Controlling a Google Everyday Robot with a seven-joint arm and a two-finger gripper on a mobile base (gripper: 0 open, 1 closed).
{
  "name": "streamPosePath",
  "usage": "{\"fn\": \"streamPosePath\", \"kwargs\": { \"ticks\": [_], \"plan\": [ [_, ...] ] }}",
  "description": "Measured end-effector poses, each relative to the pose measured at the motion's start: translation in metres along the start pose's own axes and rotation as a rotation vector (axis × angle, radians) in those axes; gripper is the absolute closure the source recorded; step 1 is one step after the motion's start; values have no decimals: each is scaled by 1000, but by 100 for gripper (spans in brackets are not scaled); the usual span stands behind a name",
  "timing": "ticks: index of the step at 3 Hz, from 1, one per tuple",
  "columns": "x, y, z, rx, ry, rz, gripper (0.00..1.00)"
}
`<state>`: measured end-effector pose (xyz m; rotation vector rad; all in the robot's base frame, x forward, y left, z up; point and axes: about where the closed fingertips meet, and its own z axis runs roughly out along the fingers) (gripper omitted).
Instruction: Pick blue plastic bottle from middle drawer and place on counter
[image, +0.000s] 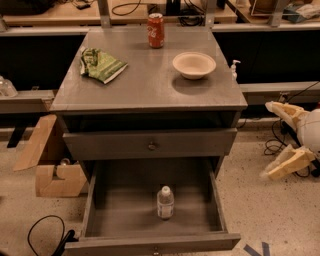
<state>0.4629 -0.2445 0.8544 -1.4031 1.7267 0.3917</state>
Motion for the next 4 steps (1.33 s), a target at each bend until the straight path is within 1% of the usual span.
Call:
{"fn": "streamPosePath", "kwargs": {
  "ticks": [1, 2, 3, 4],
  "plan": [
    [0, 0, 0, 0, 0, 0, 0],
    [42, 26, 70, -58, -119, 18, 0],
    [82, 50, 138, -114, -243, 13, 0],
    [109, 74, 199, -167, -284, -10, 0]
  ]
}}
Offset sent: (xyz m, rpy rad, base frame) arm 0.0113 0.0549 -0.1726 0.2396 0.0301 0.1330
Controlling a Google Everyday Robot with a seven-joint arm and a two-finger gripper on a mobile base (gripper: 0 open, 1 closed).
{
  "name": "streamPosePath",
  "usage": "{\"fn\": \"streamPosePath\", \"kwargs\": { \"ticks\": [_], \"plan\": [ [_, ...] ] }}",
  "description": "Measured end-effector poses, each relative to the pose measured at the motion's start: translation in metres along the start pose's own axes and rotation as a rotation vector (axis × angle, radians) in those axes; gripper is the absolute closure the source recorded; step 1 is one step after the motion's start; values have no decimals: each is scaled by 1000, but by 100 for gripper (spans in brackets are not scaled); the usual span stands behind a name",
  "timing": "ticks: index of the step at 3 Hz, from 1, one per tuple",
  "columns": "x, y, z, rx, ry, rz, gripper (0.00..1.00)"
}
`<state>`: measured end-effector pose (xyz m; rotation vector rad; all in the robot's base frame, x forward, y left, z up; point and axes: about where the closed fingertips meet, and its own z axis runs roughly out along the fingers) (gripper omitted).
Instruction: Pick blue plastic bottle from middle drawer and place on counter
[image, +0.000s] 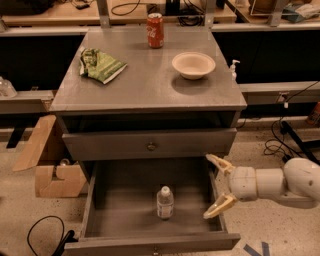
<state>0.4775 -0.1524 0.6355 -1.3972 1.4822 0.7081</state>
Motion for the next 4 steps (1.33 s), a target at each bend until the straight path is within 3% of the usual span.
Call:
{"fn": "streamPosePath", "kwargs": {
  "ticks": [2, 3, 4],
  "plan": [
    [63, 9, 86, -59, -25, 8, 0],
    [88, 11, 135, -100, -47, 37, 0],
    [100, 13, 162, -123, -65, 54, 0]
  ]
}}
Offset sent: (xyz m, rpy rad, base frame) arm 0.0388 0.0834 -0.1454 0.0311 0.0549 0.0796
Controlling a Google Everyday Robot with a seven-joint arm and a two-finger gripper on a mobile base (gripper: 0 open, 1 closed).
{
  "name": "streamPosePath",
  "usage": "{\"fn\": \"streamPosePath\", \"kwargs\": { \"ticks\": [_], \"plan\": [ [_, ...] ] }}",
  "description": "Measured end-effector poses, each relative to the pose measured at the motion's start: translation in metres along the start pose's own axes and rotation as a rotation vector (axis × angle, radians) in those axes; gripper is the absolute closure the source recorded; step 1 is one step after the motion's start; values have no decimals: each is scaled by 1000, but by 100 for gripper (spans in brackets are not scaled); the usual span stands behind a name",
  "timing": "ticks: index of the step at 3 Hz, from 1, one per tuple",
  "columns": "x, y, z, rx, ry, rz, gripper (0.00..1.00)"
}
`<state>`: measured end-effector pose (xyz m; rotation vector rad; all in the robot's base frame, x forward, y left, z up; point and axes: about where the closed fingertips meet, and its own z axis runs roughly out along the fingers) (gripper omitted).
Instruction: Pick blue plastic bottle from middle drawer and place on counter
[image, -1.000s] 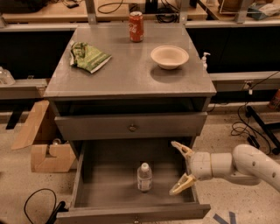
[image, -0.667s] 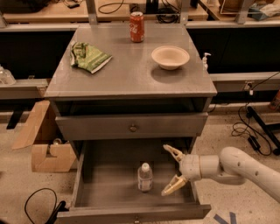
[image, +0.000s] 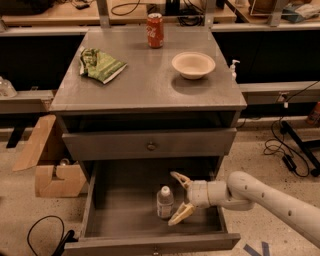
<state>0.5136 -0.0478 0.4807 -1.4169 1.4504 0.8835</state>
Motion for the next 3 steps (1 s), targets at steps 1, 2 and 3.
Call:
{"fn": "streamPosePath", "kwargs": {
  "ticks": [1, 2, 3],
  "plan": [
    [20, 7, 28, -26, -33, 35, 13],
    [33, 13, 38, -37, -47, 59, 36],
    [35, 19, 43, -45, -30, 92, 59]
  ]
}}
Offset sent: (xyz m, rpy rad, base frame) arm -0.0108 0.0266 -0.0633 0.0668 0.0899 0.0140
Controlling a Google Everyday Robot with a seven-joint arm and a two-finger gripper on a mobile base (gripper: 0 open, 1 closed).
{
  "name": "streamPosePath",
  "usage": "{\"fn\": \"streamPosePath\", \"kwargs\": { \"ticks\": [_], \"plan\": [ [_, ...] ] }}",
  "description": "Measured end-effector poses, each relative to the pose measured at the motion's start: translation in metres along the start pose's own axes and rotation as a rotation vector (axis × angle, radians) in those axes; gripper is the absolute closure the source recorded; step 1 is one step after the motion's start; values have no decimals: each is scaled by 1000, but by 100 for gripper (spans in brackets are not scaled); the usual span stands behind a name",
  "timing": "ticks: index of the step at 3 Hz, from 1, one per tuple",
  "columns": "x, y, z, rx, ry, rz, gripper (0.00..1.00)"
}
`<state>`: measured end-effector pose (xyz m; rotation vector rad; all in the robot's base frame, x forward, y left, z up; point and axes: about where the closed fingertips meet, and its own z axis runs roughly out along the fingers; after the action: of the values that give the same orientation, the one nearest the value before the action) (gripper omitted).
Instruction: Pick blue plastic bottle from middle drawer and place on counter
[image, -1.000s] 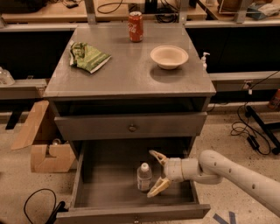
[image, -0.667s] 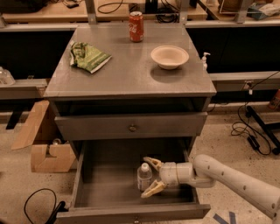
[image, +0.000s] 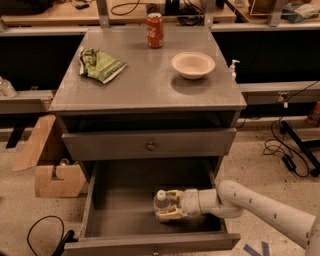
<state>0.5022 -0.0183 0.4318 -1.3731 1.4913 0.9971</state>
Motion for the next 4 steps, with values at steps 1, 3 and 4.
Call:
{"fn": "streamPosePath", "kwargs": {
  "ticks": [1, 3, 4],
  "plan": [
    [-44, 8, -27, 11, 12, 76, 90],
    [-227, 34, -169, 61, 23, 186, 100],
    [-317, 10, -219, 130, 34, 166, 100]
  ]
}}
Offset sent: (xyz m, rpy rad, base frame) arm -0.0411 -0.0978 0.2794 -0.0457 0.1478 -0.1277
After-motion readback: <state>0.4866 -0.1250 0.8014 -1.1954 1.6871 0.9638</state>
